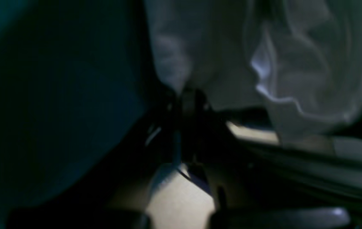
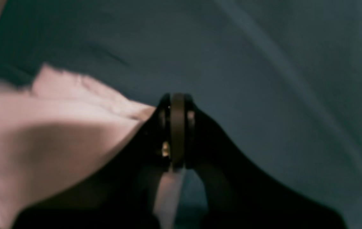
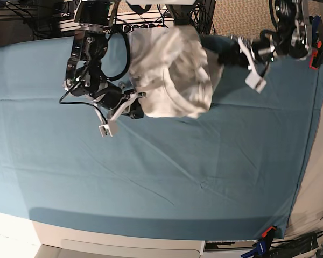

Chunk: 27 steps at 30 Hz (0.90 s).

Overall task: Fold the T-shirt properly
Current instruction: 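Push the bundle's edges inward with both grippers to square it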

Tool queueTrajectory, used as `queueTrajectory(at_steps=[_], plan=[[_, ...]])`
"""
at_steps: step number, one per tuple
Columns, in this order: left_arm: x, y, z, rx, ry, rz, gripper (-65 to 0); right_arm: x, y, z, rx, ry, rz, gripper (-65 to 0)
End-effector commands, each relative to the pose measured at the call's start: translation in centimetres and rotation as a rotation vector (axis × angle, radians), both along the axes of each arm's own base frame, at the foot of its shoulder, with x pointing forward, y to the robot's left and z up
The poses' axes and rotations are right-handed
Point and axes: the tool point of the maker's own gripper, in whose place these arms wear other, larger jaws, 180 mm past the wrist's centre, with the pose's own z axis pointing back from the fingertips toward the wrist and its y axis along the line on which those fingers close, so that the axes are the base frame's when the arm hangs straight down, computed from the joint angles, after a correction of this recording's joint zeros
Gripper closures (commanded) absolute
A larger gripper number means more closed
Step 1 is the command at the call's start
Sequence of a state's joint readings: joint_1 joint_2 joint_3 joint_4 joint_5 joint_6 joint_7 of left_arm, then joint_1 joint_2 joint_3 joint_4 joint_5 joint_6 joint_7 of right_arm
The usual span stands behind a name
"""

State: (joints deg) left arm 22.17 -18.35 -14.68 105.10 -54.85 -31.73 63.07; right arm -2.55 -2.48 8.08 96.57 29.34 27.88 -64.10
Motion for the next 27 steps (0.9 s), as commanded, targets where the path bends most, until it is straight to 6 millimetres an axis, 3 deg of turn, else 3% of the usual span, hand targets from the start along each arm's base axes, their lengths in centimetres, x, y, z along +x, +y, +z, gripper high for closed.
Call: queueTrajectory(at_steps=[1,7,13,20,27], plan=[[0.8,-0.4,0.8,-0.008,-0.041,-0.011,0.0,0.5,0.0,0.9,0.007,-0.033,0.002,0.0],[2.7,-3.5,0.9,0.039,-0.110,-0.123,0.0,-1.4,-0.1,-0.7,-0.005,0.030,0.010,0.0],[5.5,-5.2,-0.7,0.098,-0.114,-0.191,0.0,-5.1,-0.2,-2.4,-0.021,0.112,0.023,0.0],[10.7,-3.8,-2.0,0.131,-0.084,-0.164,0.0,-8.3,-0.4,-0.4,-0.057,0.068,0.025,0.0],[15.3,-3.0,-0.1,0.141,-0.132,-0.139,0.0,-10.3,-0.3,-0.1,-0.054,0.067,0.017,0.0]])
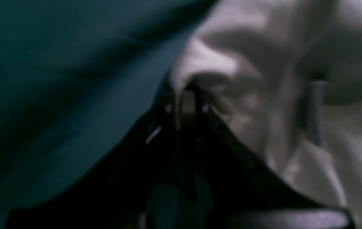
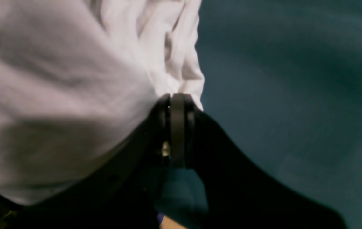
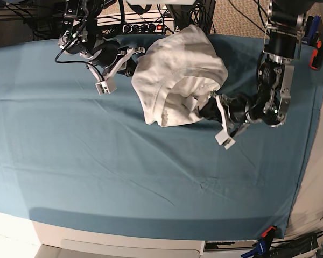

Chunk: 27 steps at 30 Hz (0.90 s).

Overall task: Fold the T-shirt properly
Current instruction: 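Push the bundle's edges inward with both grippers to square it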

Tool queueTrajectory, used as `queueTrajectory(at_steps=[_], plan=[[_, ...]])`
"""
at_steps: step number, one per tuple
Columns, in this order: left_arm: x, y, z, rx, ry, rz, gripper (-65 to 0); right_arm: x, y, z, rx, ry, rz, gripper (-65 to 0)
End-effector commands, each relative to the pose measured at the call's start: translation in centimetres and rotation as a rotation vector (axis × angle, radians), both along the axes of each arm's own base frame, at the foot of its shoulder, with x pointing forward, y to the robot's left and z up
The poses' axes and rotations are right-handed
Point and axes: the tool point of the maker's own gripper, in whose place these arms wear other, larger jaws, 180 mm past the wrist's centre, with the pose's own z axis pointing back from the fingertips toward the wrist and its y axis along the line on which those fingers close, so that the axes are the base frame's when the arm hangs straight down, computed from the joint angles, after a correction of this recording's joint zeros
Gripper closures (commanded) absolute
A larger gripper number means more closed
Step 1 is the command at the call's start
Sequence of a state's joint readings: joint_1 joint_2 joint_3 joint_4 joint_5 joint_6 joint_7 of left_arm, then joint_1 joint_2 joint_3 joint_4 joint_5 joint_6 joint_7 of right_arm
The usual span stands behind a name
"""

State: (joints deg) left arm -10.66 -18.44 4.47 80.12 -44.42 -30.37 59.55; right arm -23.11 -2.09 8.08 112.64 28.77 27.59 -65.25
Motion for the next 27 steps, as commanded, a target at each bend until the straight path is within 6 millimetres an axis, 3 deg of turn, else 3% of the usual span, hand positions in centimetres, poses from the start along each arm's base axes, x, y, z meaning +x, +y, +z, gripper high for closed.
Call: queueTrajectory(at_steps=[1,6,12,22,27], plan=[[1.9,0.6,1.6,0.012,-0.058,0.018,0.0,0.5,0.4,1.0,0.028,-0.038,-0.007,0.0],[3.5,0.6,3.0,0.011,-0.102,0.019,0.0,0.8,1.0,1.6,0.077,-0.062,-0.025,0.0],[3.8,0.5,3.3,0.004,-0.112,0.021,0.0,1.0,2.7,2.2,0.157,-0.068,-0.041,0.0],[4.5,-1.0,4.6,-0.041,-0.137,0.009,0.0,0.2,8.5,2.9,0.195,-0.083,0.110,0.0],[4.5,-0.8,4.6,-0.039,-0.140,0.005,0.0,0.0,8.7,2.6,0.167,-0.080,0.129,0.0]])
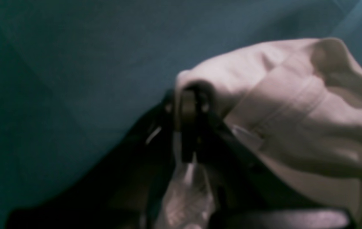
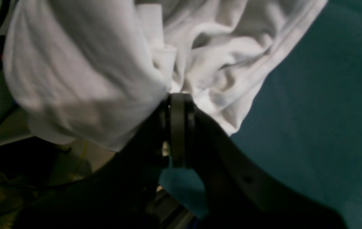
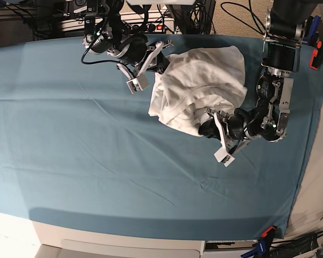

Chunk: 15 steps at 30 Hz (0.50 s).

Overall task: Fold the T-shirt properly
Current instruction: 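Push the bundle's edges inward with both grippers to square it, then press the bundle flat with both grippers and release it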

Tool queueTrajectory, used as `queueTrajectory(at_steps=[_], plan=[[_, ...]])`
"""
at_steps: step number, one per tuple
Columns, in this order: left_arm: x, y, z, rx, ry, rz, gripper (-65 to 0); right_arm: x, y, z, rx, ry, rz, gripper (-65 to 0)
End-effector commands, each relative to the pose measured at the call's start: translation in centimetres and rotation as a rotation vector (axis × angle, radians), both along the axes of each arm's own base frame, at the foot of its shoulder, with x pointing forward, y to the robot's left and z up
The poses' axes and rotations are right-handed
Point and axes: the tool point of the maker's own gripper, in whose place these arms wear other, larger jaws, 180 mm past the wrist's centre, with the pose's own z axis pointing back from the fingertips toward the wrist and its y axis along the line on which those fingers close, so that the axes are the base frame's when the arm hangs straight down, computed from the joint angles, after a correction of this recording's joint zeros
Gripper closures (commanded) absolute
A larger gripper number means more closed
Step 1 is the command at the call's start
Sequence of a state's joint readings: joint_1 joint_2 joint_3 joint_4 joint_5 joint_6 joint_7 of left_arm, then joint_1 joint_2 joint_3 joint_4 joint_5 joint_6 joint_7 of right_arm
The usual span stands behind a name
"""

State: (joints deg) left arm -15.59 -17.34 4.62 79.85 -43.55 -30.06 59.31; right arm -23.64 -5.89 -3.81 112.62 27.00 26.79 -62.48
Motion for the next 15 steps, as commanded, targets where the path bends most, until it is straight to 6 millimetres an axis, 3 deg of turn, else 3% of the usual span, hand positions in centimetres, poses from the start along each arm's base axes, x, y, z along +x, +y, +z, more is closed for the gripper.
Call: queueTrajectory(at_steps=[1,3,7,11,15], plan=[[1.2,-0.1,2.0,-0.032,-0.068,-0.015,0.0,0.7,0.5,1.3,0.040,-0.047,-0.007,0.0],[1.2,0.0,2.2,-0.027,-0.082,-0.034,-8.4,0.7,0.4,1.2,0.028,-0.047,-0.006,0.0],[1.5,0.0,2.6,-0.025,-0.091,-0.033,-27.3,0.7,0.2,1.0,0.013,-0.047,-0.005,-11.7],[2.0,0.3,3.4,-0.012,-0.111,-0.028,-29.1,1.1,-0.9,0.5,-0.051,-0.057,-0.012,-13.0],[2.6,1.8,5.1,0.035,-0.173,-0.023,-29.0,2.8,-3.3,1.2,-0.088,-0.112,-0.085,-13.0]])
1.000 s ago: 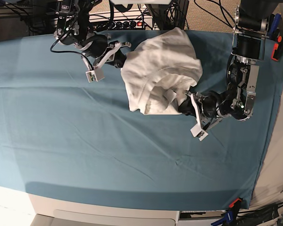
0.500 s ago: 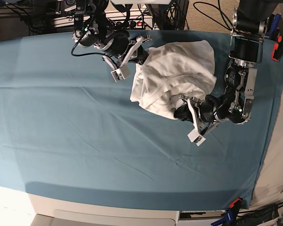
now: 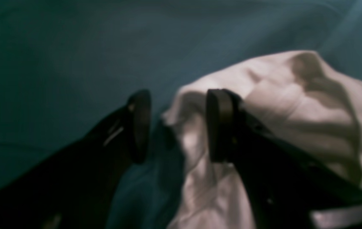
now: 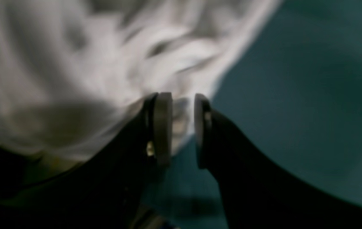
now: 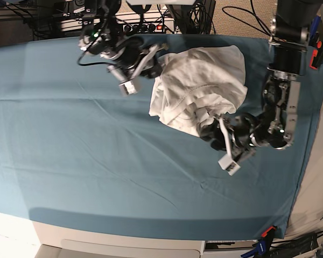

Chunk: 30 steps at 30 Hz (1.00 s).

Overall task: Fold the T-shirt properly
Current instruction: 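Press the bundle flat with both grippers and release it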

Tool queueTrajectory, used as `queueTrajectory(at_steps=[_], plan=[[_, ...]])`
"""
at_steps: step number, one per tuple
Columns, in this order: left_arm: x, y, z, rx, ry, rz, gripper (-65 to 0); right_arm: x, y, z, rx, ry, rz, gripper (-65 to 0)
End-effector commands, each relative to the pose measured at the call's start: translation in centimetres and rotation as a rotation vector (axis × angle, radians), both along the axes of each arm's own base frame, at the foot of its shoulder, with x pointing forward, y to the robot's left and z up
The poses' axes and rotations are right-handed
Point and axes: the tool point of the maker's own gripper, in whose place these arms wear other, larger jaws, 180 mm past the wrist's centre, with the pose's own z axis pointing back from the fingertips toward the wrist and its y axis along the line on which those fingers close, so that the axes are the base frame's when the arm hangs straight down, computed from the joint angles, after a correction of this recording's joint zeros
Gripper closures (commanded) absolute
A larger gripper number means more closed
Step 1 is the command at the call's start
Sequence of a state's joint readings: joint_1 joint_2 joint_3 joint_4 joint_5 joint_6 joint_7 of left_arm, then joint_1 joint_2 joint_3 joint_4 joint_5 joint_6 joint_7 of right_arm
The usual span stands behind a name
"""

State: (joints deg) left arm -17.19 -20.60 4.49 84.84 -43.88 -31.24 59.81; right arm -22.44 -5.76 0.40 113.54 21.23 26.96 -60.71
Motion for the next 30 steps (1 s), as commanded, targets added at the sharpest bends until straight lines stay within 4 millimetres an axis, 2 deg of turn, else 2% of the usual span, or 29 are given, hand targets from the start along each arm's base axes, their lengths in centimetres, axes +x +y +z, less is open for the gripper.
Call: queueTrajectory(at_steps=[1,5,6,8,9,12,15,18,20,22,25,30], plan=[[1.5,0.8,2.5,0.004,-0.082,0.010,-29.0,1.6,-0.5,1.9,0.020,-0.084,-0.032,-13.0],[2.4,4.3,5.3,0.051,-0.172,0.072,-27.4,4.5,-4.2,4.4,-0.003,-0.189,-0.141,-12.7],[2.5,5.5,6.0,0.058,-0.186,0.103,-23.2,5.2,-4.8,5.3,0.019,-0.219,-0.163,-10.4],[2.4,7.7,7.0,0.073,-0.199,0.150,-5.0,6.2,-4.6,7.4,0.113,-0.281,-0.161,0.0],[2.0,8.6,7.3,0.060,-0.198,0.172,0.0,6.3,-3.8,8.6,0.184,-0.316,-0.124,0.0],[0.1,10.7,7.1,0.007,-0.179,0.233,0.0,5.3,-0.1,11.8,0.360,-0.401,0.049,0.0],[-2.9,11.3,5.8,-0.046,-0.131,0.227,0.0,3.9,3.7,13.3,0.504,-0.383,0.142,0.0],[-5.6,11.2,4.5,-0.082,-0.085,0.212,0.0,2.5,7.5,14.2,0.569,-0.369,0.258,0.0],[-7.0,11.2,3.8,-0.092,-0.054,0.216,0.0,1.6,9.5,14.3,0.587,-0.356,0.320,0.0],[-8.2,11.3,3.2,-0.086,-0.033,0.218,0.0,1.3,10.7,13.8,0.585,-0.346,0.341,0.0],[-9.7,11.0,2.8,-0.072,-0.018,0.208,0.0,1.7,11.1,12.0,0.579,-0.309,0.324,0.0],[-11.5,9.9,3.1,-0.059,-0.024,0.172,0.0,2.9,11.4,8.0,0.593,-0.190,0.293,0.0]])
